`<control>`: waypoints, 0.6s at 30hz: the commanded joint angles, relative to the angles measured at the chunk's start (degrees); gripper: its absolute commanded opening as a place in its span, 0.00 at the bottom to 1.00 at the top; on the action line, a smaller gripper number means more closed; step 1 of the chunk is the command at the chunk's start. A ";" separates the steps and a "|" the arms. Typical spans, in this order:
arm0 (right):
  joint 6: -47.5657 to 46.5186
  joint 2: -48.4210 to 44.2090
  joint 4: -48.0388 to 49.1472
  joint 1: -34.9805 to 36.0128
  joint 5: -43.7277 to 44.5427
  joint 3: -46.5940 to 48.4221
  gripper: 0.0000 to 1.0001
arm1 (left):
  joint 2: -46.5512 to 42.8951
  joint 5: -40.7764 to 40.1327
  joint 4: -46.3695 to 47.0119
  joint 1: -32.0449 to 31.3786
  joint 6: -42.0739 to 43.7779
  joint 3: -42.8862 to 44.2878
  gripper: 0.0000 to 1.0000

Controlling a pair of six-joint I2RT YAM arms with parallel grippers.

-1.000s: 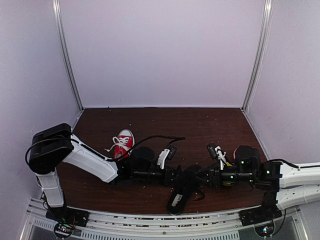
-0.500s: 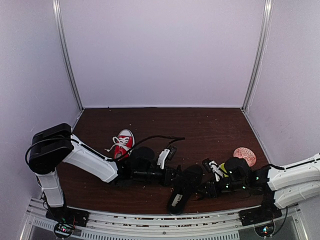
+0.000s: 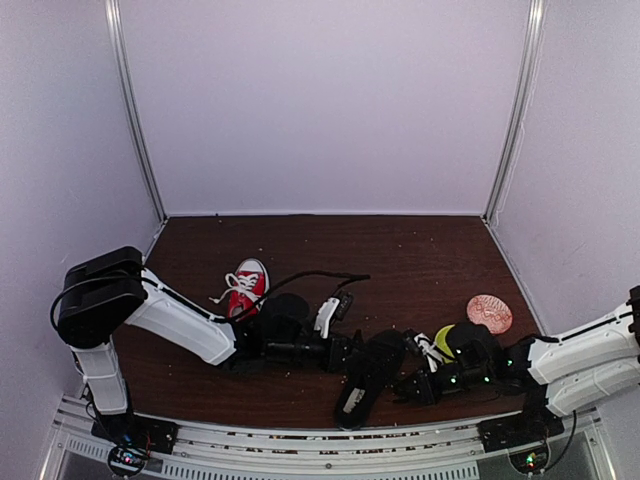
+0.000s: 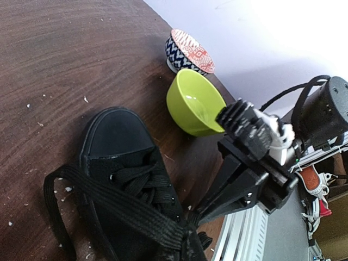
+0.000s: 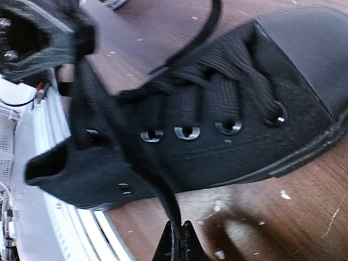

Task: Tie the shoes
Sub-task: Cross the shoelace with the shoelace.

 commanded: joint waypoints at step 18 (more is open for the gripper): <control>3.81 -5.60 -3.76 19.67 15.63 18.16 0.19 | -4.25 -1.60 2.68 0.41 1.29 -3.08 0.00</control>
